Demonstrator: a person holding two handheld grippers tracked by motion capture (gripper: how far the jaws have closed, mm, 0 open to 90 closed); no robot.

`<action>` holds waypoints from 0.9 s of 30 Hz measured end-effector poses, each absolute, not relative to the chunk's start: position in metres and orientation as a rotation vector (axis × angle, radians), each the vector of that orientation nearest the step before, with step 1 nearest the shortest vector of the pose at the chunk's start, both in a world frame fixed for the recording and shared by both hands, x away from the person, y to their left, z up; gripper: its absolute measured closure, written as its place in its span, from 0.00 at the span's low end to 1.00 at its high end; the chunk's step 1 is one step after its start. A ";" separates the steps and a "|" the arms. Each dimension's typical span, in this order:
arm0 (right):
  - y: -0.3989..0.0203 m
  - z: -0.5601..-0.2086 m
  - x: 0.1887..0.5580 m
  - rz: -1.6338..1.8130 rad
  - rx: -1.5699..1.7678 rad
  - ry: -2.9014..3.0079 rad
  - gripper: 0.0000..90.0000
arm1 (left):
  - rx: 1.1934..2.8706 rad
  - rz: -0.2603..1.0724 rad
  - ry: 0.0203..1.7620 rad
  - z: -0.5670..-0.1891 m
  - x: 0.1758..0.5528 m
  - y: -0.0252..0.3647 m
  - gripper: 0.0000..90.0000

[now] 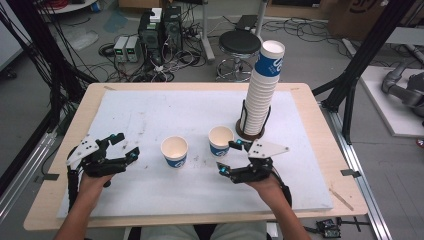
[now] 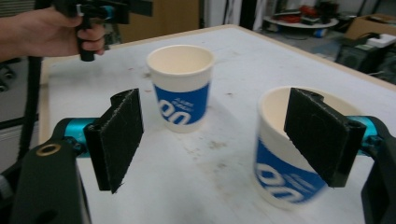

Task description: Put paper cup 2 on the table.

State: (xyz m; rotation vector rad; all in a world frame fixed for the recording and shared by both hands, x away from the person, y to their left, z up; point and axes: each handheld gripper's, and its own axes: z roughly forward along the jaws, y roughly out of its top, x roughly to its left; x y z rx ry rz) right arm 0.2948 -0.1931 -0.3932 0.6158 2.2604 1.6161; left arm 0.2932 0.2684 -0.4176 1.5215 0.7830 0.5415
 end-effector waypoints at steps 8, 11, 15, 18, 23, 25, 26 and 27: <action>-0.236 -0.388 0.289 1.586 0.691 2.158 0.22 | 1.519 0.546 0.773 -0.416 0.291 0.269 0.19; -0.248 -0.387 0.287 1.568 0.711 2.120 0.22 | 1.519 0.549 0.769 -0.416 0.290 0.269 0.19; -0.261 -0.387 0.286 1.542 0.737 2.087 0.22 | 1.518 0.554 0.768 -0.415 0.289 0.270 0.19; -0.269 -0.388 0.283 1.524 0.761 2.064 0.22 | 1.516 0.555 0.762 -0.415 0.288 0.269 0.19; -0.278 -0.389 0.278 1.506 0.789 2.037 0.22 | 1.526 0.552 0.747 -0.414 0.288 0.268 0.19; -0.279 -0.389 0.277 1.508 0.798 2.026 0.22 | 1.526 0.552 0.746 -0.414 0.288 0.268 0.19; -0.280 -0.389 0.277 1.506 0.798 2.025 0.22 | 1.525 0.553 0.744 -0.414 0.288 0.267 0.19; -0.281 -0.389 0.276 1.509 0.805 2.021 0.22 | 1.526 0.554 0.743 -0.414 0.288 0.267 0.19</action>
